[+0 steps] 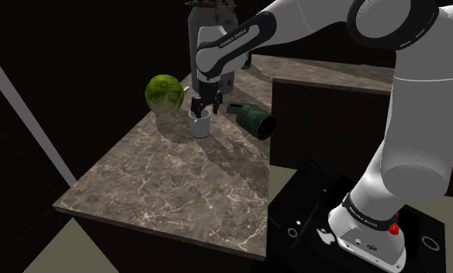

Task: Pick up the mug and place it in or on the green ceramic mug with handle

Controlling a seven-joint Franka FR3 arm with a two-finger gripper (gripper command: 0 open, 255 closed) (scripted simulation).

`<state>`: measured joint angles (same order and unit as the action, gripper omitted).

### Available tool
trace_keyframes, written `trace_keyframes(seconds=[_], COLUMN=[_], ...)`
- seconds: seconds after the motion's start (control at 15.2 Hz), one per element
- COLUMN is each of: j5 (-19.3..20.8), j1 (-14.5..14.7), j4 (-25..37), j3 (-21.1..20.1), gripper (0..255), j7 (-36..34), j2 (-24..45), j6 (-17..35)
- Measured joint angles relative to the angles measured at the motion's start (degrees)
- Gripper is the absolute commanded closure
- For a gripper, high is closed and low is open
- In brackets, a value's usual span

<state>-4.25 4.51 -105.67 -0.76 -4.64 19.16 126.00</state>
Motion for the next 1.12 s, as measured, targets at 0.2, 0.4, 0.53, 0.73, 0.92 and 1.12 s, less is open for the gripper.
trace_keyframes(seconds=[0.2, 0.4, 0.53, 0.73, 0.92, 1.12], j5=[0.0, 0.0, 0.0, 0.0, 0.05, 0.13], j1=[0.0, 0.0, 0.0, 0.0, -0.01, -0.05], j4=[0.0, -0.01, 0.0, -0.01, 0.59, 1.71], j3=[0.0, 0.0, 0.0, 0.0, 0.02, 0.06], gripper=[255, 255, 255, 255, 255, 255], j7=[0.0, 0.0, 0.0, 0.0, -0.11, -0.18], j2=[0.0, 0.01, 0.01, 0.01, -0.81, -1.69], j6=[0.0, 0.0, -0.01, 0.0, -1.41, -3.39])
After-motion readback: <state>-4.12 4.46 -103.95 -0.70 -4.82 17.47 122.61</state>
